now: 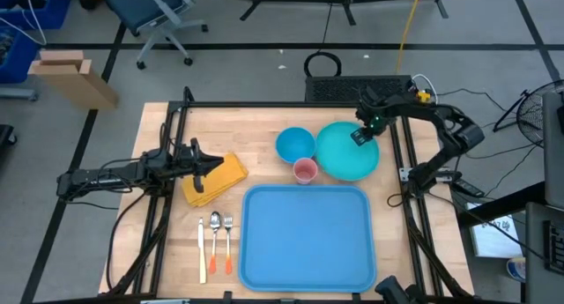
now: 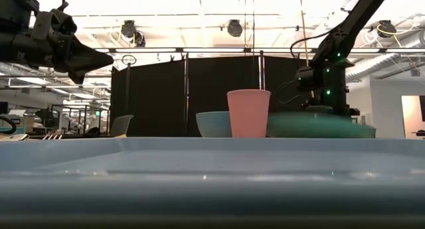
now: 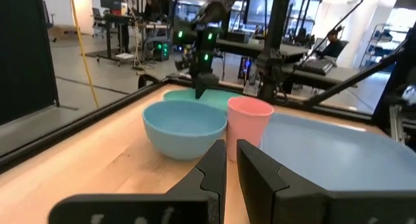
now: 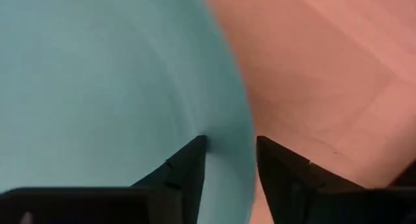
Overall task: Set up tray
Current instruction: Put the blue plate on the blue serving tray
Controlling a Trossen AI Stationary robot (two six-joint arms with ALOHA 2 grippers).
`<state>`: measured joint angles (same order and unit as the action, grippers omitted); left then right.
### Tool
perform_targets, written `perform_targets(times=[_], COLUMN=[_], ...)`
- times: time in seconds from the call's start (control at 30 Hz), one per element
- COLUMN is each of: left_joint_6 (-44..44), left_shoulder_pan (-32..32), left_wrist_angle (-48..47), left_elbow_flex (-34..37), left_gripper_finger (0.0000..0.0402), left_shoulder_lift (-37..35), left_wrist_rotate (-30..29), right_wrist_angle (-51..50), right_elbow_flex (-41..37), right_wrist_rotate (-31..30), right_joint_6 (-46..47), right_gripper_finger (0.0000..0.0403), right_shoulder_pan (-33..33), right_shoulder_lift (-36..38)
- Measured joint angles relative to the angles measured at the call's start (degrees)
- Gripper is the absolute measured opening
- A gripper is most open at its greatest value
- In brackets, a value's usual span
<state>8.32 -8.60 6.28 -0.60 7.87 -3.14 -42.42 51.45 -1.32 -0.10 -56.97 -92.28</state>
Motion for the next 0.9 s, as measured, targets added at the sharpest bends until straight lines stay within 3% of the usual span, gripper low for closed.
perform_targets(times=[0.3,0.57,0.9], left_joint_6=[0.2,1.38,2.71], left_shoulder_pan=[0.02,0.0,0.0], left_wrist_angle=[-0.03,-0.64,-0.56], left_elbow_flex=[0.0,0.0,0.0], left_gripper_finger=[0.0037,0.0037,0.0037], left_shoulder_lift=[-0.01,0.0,0.01], left_wrist_rotate=[0.02,0.09,0.11], right_wrist_angle=[-1.54,2.33,0.69], right_elbow_flex=[1.81,1.41,3.27], right_wrist_rotate=[-0.28,4.05,2.13], right_joint_6=[-0.15,1.2,2.17], right_gripper_finger=[0.0012,0.0001,0.0001], right_shoulder_pan=[0.75,-2.72,-6.02], right_shoulder_lift=[-1.84,5.74,17.65])
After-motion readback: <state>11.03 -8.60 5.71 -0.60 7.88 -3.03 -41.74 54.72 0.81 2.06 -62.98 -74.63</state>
